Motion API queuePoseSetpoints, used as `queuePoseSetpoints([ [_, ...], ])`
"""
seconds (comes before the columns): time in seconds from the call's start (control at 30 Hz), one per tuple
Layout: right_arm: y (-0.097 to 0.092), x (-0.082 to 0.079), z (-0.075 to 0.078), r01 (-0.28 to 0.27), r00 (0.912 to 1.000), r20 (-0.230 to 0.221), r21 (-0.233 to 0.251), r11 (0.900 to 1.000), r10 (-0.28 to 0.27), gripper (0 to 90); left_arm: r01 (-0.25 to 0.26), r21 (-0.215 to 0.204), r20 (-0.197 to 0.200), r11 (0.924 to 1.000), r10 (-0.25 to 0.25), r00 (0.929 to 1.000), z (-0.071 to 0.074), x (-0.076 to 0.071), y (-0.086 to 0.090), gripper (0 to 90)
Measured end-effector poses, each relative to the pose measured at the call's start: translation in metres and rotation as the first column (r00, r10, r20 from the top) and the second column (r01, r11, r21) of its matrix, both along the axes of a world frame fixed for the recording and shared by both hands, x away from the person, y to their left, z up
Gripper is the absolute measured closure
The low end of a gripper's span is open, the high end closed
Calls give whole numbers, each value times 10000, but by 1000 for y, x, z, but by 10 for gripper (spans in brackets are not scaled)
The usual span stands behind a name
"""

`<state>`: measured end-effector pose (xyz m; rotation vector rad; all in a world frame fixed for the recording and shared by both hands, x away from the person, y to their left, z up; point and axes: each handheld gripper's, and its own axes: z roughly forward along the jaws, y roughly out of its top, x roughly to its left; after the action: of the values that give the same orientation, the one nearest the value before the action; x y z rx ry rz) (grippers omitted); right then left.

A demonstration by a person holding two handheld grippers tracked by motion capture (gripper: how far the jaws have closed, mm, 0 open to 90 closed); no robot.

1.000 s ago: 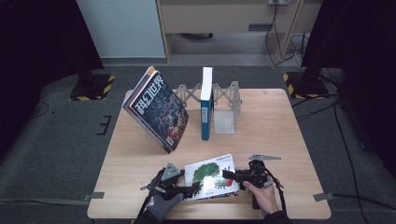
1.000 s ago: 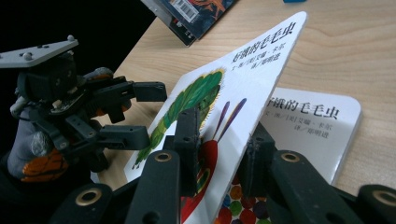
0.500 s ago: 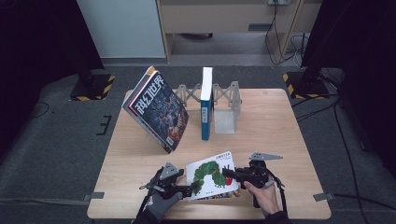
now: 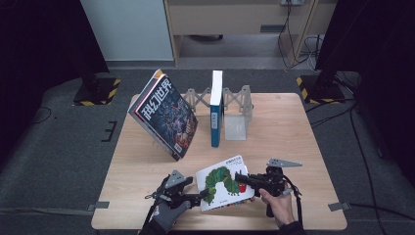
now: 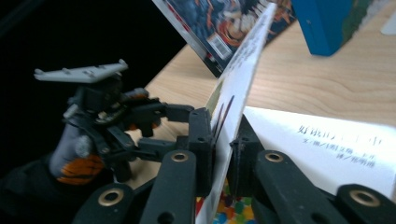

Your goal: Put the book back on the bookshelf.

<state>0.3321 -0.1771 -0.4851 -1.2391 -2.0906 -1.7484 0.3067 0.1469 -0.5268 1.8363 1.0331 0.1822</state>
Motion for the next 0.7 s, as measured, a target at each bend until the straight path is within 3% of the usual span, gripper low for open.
queuePoseSetpoints([
  [0.13,-4,-1,3,-154,9997,208,408,9990,146,858,106,-135,-45,9999,-107,9999,0,-1,-1,155],
  [0.33,-6,-2,4,-255,9991,338,489,9985,239,865,375,-249,-94,9990,-378,9992,-3,2,-4,120],
  [0.47,-7,-1,5,-265,9990,364,463,9986,249,868,474,-706,-356,9964,-500,9981,-6,9,-6,81],
  [0.57,-9,-1,4,-242,9993,294,462,9986,229,870,683,-864,-223,9939,-704,9973,-7,16,-9,57],
  [0.7,-11,1,2,-185,9998,131,410,9990,179,869,892,-1481,-570,9849,-986,9935,-12,25,-11,33],
])
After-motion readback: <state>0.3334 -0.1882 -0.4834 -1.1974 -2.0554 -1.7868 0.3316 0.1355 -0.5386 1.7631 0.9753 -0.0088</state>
